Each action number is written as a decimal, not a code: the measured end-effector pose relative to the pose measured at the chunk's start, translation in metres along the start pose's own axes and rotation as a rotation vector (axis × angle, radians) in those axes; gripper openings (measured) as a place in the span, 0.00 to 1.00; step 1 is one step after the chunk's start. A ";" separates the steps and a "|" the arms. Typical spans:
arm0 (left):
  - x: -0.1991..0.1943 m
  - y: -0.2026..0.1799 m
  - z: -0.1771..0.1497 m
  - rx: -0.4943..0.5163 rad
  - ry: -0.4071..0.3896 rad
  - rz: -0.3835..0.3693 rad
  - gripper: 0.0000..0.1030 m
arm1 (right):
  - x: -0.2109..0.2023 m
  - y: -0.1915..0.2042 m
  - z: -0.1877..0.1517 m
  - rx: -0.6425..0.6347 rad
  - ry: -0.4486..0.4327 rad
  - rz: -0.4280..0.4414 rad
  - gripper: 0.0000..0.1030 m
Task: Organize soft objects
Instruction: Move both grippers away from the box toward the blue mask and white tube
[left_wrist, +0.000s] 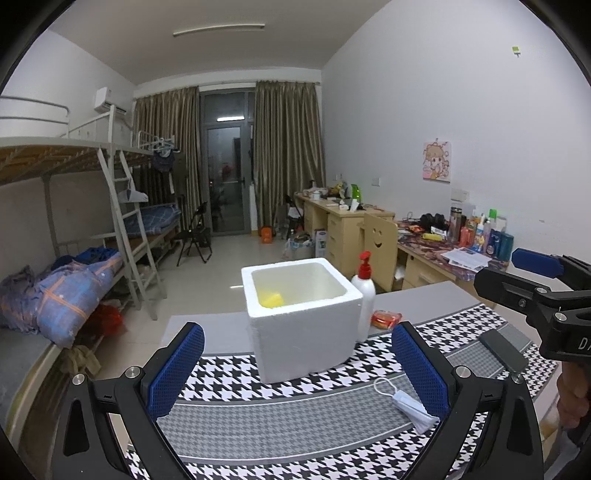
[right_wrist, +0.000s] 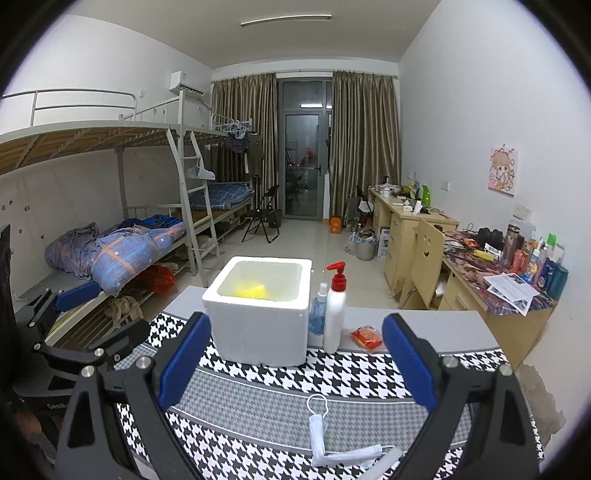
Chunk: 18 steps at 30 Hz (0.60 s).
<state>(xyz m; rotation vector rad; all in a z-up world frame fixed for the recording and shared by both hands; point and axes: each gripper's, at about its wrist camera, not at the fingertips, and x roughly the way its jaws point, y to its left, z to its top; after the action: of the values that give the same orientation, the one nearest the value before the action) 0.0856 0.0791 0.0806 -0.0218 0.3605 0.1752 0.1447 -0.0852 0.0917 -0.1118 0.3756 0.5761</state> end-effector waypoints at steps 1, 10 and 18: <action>-0.001 -0.001 -0.001 0.000 -0.002 -0.003 0.99 | -0.001 0.000 -0.001 0.000 -0.001 -0.004 0.93; -0.004 -0.013 -0.010 0.010 -0.011 -0.020 0.99 | -0.009 -0.010 -0.014 0.020 0.001 -0.023 0.94; -0.003 -0.025 -0.021 0.019 -0.015 -0.039 0.99 | -0.016 -0.018 -0.030 0.036 -0.009 -0.051 0.94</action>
<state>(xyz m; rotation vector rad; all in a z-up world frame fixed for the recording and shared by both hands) 0.0796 0.0531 0.0621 -0.0086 0.3464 0.1335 0.1329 -0.1143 0.0695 -0.0840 0.3728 0.5191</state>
